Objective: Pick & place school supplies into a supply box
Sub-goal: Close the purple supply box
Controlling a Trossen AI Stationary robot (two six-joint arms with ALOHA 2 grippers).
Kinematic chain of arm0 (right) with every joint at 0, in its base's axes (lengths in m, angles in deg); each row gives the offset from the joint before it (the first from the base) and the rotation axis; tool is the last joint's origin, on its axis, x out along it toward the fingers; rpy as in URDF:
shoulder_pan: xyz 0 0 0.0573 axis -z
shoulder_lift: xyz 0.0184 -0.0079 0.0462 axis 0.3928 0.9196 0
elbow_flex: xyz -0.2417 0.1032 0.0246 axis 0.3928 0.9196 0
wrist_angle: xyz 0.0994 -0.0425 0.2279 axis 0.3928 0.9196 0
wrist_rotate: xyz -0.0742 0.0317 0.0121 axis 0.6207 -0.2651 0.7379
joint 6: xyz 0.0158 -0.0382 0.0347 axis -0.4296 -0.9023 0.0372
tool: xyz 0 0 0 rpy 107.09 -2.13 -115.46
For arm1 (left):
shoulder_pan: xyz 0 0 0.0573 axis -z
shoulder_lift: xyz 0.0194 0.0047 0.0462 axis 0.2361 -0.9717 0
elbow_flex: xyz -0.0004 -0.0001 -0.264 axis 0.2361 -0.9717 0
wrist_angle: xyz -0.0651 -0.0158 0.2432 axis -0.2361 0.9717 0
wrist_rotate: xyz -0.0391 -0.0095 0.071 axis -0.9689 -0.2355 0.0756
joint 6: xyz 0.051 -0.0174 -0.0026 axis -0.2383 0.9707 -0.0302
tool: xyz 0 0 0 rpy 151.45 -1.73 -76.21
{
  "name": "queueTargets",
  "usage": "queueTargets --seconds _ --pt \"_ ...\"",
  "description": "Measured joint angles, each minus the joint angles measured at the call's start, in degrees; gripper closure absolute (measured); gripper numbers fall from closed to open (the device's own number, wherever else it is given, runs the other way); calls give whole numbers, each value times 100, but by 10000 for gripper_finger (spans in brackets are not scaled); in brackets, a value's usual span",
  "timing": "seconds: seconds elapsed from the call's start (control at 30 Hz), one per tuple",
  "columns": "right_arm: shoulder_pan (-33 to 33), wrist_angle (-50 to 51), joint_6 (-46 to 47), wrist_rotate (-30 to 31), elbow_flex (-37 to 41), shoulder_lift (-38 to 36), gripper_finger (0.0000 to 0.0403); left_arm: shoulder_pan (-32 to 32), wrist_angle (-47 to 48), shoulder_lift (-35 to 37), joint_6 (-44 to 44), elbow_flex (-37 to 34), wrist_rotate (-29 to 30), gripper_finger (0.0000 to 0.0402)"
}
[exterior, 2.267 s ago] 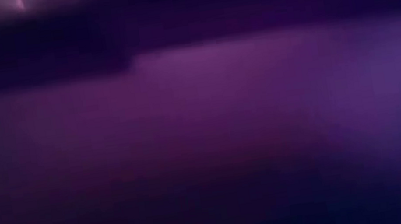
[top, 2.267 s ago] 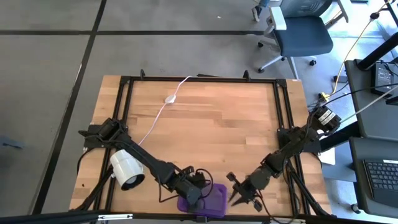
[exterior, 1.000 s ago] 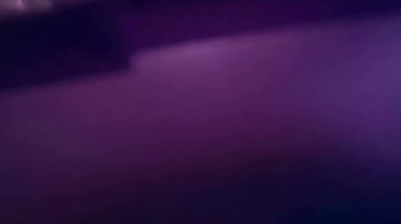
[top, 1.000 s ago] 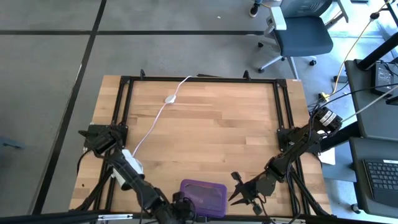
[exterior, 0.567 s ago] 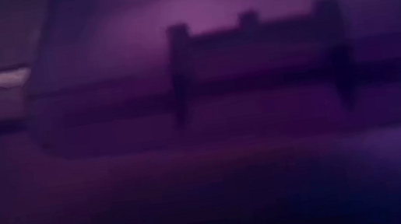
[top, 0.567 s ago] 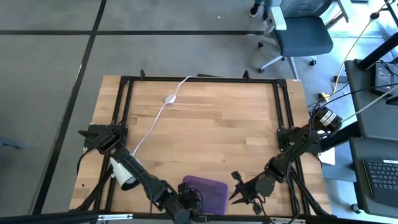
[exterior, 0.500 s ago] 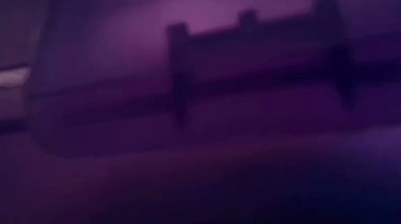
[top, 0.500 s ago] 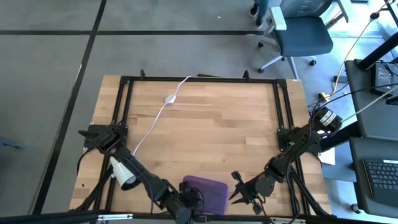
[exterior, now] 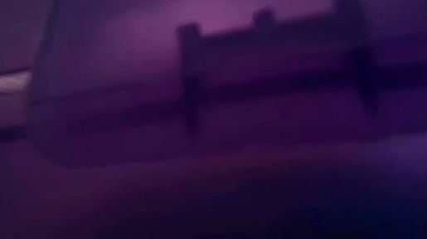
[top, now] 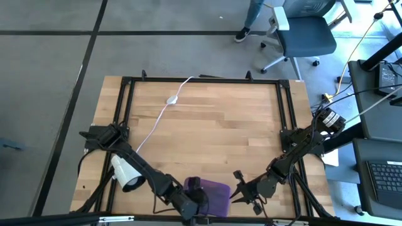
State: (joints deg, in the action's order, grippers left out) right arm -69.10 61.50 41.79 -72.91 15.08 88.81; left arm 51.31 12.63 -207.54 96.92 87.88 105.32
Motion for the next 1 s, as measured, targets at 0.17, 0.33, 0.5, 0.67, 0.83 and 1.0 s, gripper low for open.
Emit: queueTargets --seconds 0.17,0.33,0.5,0.67,0.83,1.0 --pt "0 0 1 0 0 -1 321 0 1 -4 -160 -4 86 263" --pt "0 -15 18 2 0 0 321 -63 73 -115 -202 -7 62 261" --pt "0 -42 23 4 0 -1 321 -119 88 -238 -156 -7 -33 260" --pt "0 -32 34 51 0 -1 321 -134 159 -316 -56 -9 -74 260" --pt "0 -28 25 155 0 -1 321 -192 212 -402 111 0 -154 260" --pt "0 0 23 157 0 -1 321 -299 239 -433 349 9 -86 260"
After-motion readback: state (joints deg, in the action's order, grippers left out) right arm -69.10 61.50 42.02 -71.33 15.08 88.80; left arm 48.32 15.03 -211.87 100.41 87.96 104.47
